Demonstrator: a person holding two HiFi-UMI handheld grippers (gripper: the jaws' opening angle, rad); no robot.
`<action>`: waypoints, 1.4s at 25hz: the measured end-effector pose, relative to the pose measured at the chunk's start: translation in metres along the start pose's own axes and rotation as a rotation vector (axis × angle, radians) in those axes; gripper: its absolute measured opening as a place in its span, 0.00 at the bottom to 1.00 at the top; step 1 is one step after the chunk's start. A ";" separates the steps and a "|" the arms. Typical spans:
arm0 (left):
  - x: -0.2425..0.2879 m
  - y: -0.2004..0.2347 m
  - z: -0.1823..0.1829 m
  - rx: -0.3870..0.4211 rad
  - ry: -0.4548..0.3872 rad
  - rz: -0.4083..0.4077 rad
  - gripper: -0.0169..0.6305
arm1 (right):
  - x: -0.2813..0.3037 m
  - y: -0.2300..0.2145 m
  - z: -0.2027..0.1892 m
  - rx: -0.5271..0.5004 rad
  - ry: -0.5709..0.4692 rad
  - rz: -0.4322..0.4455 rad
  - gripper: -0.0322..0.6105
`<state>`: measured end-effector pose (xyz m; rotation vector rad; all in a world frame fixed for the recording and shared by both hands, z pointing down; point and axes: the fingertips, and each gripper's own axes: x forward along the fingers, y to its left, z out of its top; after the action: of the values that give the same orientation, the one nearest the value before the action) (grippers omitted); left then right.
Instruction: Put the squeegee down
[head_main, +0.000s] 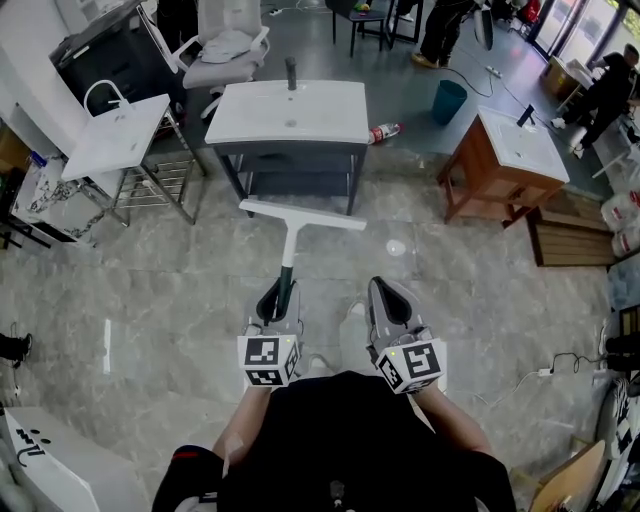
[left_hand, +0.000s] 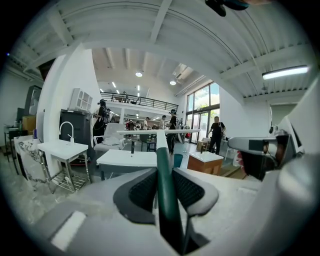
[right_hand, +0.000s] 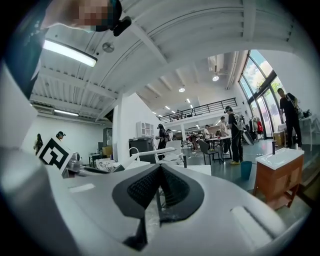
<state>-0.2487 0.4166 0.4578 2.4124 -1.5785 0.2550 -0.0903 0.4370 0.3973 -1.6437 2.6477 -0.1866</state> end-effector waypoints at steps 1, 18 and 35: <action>0.005 0.000 -0.001 -0.001 0.004 0.002 0.19 | 0.005 -0.005 -0.002 0.002 0.005 0.001 0.05; 0.139 0.016 0.030 -0.006 0.034 0.033 0.19 | 0.125 -0.097 0.001 0.027 0.039 0.058 0.05; 0.276 -0.011 0.085 -0.010 -0.002 0.084 0.19 | 0.200 -0.218 0.036 0.034 0.004 0.106 0.05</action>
<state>-0.1272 0.1540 0.4521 2.3428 -1.6803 0.2599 0.0177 0.1593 0.3953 -1.4907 2.7098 -0.2311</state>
